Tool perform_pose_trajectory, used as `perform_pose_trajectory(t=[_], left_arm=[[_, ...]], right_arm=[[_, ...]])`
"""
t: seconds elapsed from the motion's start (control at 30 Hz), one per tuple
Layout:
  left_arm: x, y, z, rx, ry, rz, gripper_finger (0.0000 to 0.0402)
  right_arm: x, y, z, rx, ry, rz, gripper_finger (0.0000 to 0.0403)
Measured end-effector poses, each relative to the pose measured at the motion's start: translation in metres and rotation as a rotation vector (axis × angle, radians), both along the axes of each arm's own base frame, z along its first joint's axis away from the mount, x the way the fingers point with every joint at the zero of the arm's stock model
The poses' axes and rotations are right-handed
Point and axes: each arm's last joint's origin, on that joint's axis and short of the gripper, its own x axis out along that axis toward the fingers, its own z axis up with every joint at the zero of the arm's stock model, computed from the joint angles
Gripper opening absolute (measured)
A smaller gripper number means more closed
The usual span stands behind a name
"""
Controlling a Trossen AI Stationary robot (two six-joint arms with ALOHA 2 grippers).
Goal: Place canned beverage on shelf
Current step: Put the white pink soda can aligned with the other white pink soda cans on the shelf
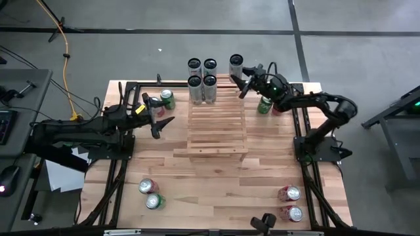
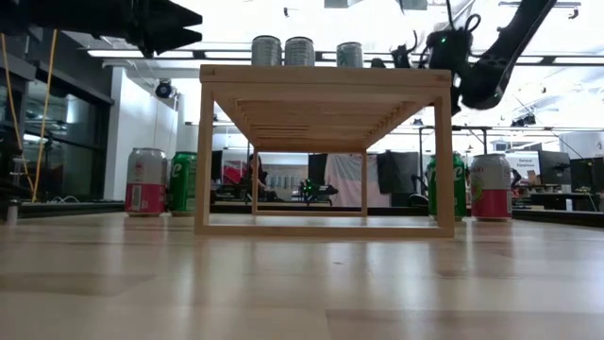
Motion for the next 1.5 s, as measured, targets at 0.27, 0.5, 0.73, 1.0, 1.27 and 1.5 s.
perform_pose_trajectory(t=[0.27, 0.5, 0.73, 1.0, 1.27, 1.5], left_arm=[[0.000, 0.000, -0.001, -0.007, 0.008, 0.000, 0.0305], [0.000, 0.000, -0.004, -0.026, 0.032, -0.001, 0.0305], [0.000, 0.000, -0.003, -0.025, 0.028, -0.001, 0.0305], [0.000, 0.000, -0.003, -0.022, 0.026, -0.001, 0.0305], [0.000, 0.000, -0.003, -0.023, 0.025, -0.001, 0.0305], [0.000, 0.000, -0.003, -0.023, 0.025, -0.001, 0.0305]], right_arm=[[0.022, -0.021, -0.015, 0.007, -0.045, 0.030, 0.0250], [0.031, -0.027, -0.012, 0.040, -0.036, 0.059, 0.0250], [0.036, -0.031, -0.012, 0.070, 0.009, 0.065, 0.0250], [0.037, -0.031, -0.017, 0.100, 0.047, 0.066, 0.0250], [0.037, -0.031, -0.018, 0.126, 0.046, 0.072, 0.0277], [0.037, -0.032, -0.019, 0.172, 0.033, 0.077, 0.0291]])
